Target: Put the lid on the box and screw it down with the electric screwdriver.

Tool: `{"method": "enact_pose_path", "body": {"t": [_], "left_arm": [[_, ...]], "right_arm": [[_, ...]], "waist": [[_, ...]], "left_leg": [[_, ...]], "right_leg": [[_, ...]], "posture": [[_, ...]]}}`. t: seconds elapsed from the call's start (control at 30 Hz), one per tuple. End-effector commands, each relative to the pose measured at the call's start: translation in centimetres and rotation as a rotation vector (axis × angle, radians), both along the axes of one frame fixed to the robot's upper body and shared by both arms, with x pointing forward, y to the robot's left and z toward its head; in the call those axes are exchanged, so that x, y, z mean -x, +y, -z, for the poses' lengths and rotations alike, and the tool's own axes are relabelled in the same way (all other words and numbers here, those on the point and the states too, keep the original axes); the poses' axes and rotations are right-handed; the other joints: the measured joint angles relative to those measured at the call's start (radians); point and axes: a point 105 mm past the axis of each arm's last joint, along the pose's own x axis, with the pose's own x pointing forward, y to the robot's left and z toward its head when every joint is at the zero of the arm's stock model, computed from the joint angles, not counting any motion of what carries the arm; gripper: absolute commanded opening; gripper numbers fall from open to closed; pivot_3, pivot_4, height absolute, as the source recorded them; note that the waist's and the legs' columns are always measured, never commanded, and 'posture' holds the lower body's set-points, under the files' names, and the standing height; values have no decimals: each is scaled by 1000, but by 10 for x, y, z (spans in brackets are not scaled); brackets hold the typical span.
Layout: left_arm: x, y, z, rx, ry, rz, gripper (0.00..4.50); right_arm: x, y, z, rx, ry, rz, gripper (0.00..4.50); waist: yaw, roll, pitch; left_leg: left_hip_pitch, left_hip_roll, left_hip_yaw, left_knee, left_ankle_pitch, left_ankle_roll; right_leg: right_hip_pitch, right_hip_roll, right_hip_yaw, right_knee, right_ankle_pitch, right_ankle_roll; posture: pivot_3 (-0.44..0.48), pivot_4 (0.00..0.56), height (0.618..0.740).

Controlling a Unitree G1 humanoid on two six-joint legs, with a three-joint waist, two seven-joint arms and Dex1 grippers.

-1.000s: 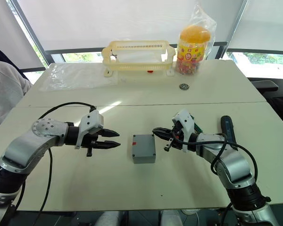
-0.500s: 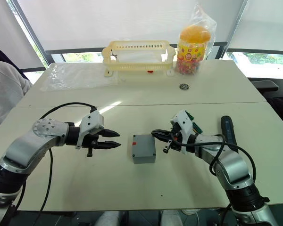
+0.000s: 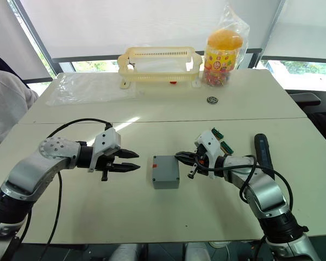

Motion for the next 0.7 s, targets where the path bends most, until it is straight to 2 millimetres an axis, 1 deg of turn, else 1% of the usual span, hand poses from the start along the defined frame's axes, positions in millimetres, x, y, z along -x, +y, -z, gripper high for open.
{"method": "enact_pose_path", "body": {"t": [0.03, 0.17, 0.27, 0.33, 0.37, 0.4, 0.43, 0.53, 0.57, 0.6, 0.63, 0.67, 0.7], "left_arm": [[2, -4, -4, -3, -37, 24, 1752], [1, -3, -5, -7, -43, 27, 1752], [-1, -4, -10, 8, -49, 32, 1752], [-2, -6, -19, 43, -54, 43, 1752], [-1, -10, -28, 71, -58, 63, 1752], [-1, -13, -33, 90, -60, 78, 1752], [1, -17, -38, 103, -62, 105, 1752], [6, -29, -44, 104, -78, 184, 1752], [7, -33, -44, 99, -86, 212, 1752], [6, -40, -43, 102, -105, 239, 1752], [5, -44, -43, 105, -120, 255, 1752], [4, -53, -42, 121, -134, 276, 1752], [5, -60, -41, 135, -144, 292, 1752]], "right_arm": [[0, 4, -15, -12, -53, -26, 1688], [-1, 3, -26, -27, -82, -28, 3661], [4, -1, -42, -47, -102, -37, 3661], [6, -10, -61, -90, -99, -15, 3661], [4, -24, -75, -107, -89, 28, 3661], [4, -34, -84, -118, -81, 57, 3661], [4, -48, -94, -105, -71, 96, 3661], [2, -91, -112, -25, -23, 236, 3661], [1, -105, -117, 14, -9, 285, 3926], [4, -124, -117, 83, 45, 331, 4195], [8, -136, -118, 127, 85, 360, 4474], [10, -156, -118, 172, 174, 452, 4474], [13, -170, -117, 189, 255, 525, 4474]], "waist": [[0, 0, 0], [0, 0, 0], [1, 0, 0], [3, 0, 0], [3, 0, 0], [6, 0, 0], [8, 0, 0], [7, 0, 0], [5, -1, 0], [4, 0, 0], [6, 2, 0], [4, 1, 0], [3, 2, 0]], "left_leg": [[0, 0, 0, 0, 0, 0], [0, 0, 0, 0, 0, 0], [0, 0, 0, 0, 0, 0], [0, 0, 0, 0, 0, 0], [-1, 0, 0, 0, 0, 0], [-1, 0, 0, 1, 0, 0], [-1, 0, -1, 1, 0, 0], [-2, -1, 0, 2, 0, 0], [-2, -1, 0, 1, 0, 0], [-1, 0, 0, 1, 0, 0], [-1, 0, 0, 0, 0, 0], [-1, -1, 1, 0, 0, 0], [-1, 0, 2, 0, 0, 0]], "right_leg": [[0, 0, 0, 0, 0, 0], [0, 0, 0, 0, 0, 0], [0, 0, 0, 0, 0, 0], [0, 0, 0, 0, 0, 0], [0, 0, 0, 0, 0, 0], [0, 0, 0, 0, 0, 0], [0, -1, -1, 0, 0, 0], [0, -1, -1, -1, 0, 0], [1, -1, -1, -1, 0, 0], [1, -1, -1, -2, 0, 0], [1, -1, -1, -2, 0, 0], [0, -1, 0, -2, 0, 0], [0, -1, 0, -3, 0, 0]], "posture": [[0, 150, 740], [0, 150, 740], [0, 150, 740], [0, 150, 740], [0, 150, 740], [0, 150, 740], [0, 150, 740], [0, 150, 740], [0, 150, 740], [0, 150, 740], [0, 150, 740], [0, 150, 740], [0, 150, 740]]}}
